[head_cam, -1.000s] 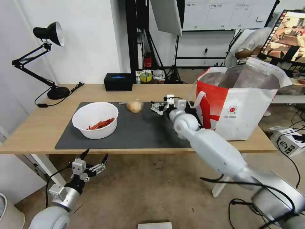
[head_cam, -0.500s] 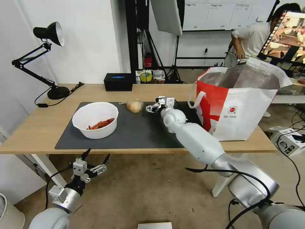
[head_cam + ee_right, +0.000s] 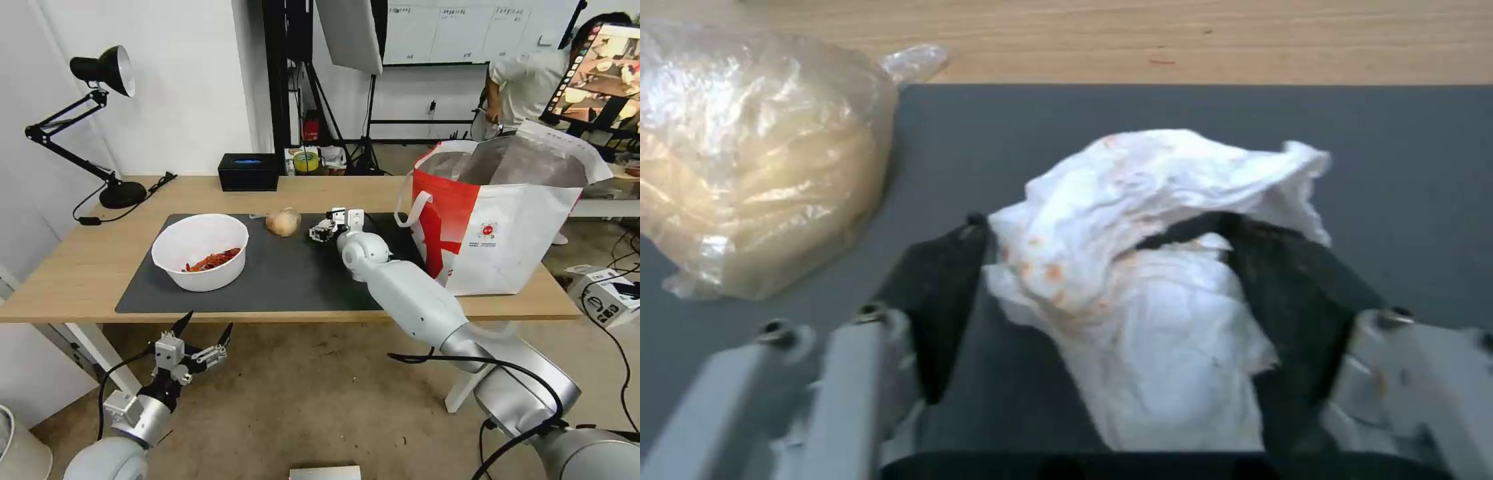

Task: Pick up the trash from the table and place it into the takeout bag.

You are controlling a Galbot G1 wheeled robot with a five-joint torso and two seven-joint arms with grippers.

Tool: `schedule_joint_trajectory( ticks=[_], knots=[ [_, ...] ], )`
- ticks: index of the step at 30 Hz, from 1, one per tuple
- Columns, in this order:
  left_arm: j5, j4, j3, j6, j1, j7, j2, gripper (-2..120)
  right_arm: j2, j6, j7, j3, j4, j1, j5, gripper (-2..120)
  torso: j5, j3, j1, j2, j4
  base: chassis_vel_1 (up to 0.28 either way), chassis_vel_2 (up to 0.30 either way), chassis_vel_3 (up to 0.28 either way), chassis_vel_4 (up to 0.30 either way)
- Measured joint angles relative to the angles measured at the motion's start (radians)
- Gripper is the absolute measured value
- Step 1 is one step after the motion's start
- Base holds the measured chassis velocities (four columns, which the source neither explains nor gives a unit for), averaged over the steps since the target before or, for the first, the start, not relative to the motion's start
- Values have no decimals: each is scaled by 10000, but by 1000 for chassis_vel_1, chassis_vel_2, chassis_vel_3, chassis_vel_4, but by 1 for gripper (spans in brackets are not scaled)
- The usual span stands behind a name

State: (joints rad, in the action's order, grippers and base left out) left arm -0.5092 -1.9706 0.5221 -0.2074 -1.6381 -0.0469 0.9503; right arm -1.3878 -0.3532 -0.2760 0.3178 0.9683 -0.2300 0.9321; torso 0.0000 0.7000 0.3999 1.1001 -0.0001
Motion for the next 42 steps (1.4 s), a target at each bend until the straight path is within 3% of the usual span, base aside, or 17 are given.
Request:
schedule_joint_trajectory(
  ticks=[2, 6, 9, 13, 16, 19, 24, 26, 27, 29, 32, 33, 34, 37, 42],
  knots=[
    [2, -24, 10, -11, -36, 0, 12, 100, 64, -47, -31, 1, 149, -72, 23, 55, 0, 0, 0, 0, 0, 0, 0, 0, 0],
    [3, -50, 29, -14, -76, 2, 23, 100, 112, -81, -74, 5, 262, -135, 45, 47, 0, 0, 0, 0, 0, 0, 0, 0, 0],
    [13, -111, 60, -16, -159, 5, 38, 100, 221, -165, -190, 18, 479, -240, 206, 30, 0, -1, 0, 0, 0, 0, 0, 0, 0],
    [25, -136, 67, -17, -196, 9, 67, 100, 296, -186, -203, 30, 545, -272, 252, 21, 0, -1, 0, 0, 0, 0, 0, 0, 0],
    [42, -156, 77, -22, -235, 15, 104, 100, 341, -192, -198, 30, 561, -271, 295, 6, 0, -1, 1, 0, 0, 0, 0, 0, 0],
    [67, -159, 95, -32, -266, 18, 127, 100, 368, -161, -154, -42, 647, -270, 353, 0, 1, 1, 1, -1, 2, 0, 0, 0, 0],
    [86, -183, 101, -39, -265, 61, 144, 100, 567, 154, -29, -248, 1252, -371, 516, 0, 1, 1, 1, -1, 4, 0, 0, 0, 0],
    [115, -266, 87, -40, -234, 256, 144, 100, 1136, 319, -5, -398, 2595, -639, 525, 0, 2, 1, 1, -1, 3, 0, 0, 0, 0],
    [115, -266, 87, -40, -234, 256, 144, 100, 1136, 319, -5, -398, 2595, -639, 525, 0, 2, 1, 1, -1, 3, 0, 0, 0, 0],
    [119, -321, 87, -40, -208, 297, 160, 100, 1791, 379, -142, -694, 4269, -986, 542, 0, 2, 0, 1, -1, 2, 0, 0, 0, 0],
    [120, -329, 86, -41, -209, 303, 187, 100, 2134, 430, -321, -927, 5196, -1256, 552, 0, 3, 0, 0, 0, -2, 0, 0, 0, 0],
    [129, -330, 78, -41, -230, 303, 197, 100, 2619, 463, -649, -1311, 6429, -1593, 563, 0, 3, 0, 0, 0, 0, 0, 0, 0, 0],
    [129, -330, 78, -41, -230, 303, 197, 100, 2619, 463, -649, -1311, 6429, -1593, 563, 0, 3, 0, 0, 0, 0, 0, 0, 0, 0],
    [129, -311, 77, -41, -208, 299, 141, 100, 3530, 395, -1626, -1991, 8235, -1960, 807, 0, 4, 0, 0, 0, 0, 0, 0, 0, 0],
    [112, -332, 86, -39, -205, 301, 108, 100, 4536, 71, -2731, -2768, 9366, -2059, 1305, 0, 4, 0, 1, 0, -1, 0, 0, 0, 0]
  ],
)
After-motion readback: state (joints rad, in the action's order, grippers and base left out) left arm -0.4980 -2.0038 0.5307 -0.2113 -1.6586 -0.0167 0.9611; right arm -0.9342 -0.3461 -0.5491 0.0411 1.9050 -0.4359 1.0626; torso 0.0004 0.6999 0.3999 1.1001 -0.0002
